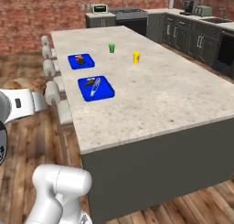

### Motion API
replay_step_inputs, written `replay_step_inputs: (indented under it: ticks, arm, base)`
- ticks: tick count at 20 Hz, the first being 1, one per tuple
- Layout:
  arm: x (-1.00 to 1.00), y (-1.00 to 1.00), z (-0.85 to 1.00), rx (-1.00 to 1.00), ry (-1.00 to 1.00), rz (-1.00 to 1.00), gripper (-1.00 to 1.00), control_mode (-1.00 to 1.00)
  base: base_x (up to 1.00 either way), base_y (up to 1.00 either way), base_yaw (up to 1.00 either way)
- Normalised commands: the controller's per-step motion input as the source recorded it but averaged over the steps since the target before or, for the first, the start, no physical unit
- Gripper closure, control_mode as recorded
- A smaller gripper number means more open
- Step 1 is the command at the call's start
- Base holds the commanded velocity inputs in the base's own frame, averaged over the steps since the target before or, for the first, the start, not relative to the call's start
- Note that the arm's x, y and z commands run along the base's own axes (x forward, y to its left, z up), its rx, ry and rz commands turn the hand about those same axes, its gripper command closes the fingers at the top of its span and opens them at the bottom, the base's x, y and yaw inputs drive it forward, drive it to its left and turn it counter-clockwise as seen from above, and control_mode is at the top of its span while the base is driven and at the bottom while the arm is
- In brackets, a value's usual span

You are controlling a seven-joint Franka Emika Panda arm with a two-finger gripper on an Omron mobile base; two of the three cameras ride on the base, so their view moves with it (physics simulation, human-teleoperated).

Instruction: Gather the avocado and squash from the fridge and place them on a tray on the dining counter. Then gather the chicken drumsticks from the fridge and place them on the other tray.

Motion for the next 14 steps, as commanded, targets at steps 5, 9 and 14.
replay_step_inputs:
  ticks: [5, 9, 14]
  arm:
    - [0.00, 0.00, 0.00, 0.00, 0.00, 0.00, 1.00, 1.00]
    - [0.00, 0.00, 0.00, 0.00, 0.00, 0.00, 1.00, 1.00]
    - [0.00, 0.00, 0.00, 0.00, 0.00, 0.00, 1.00, 1.00]
  base:
    - [0.00, 0.69, -0.44]
    - [0.00, 0.71, -0.43]
    - [0.00, 0.72, -0.43]
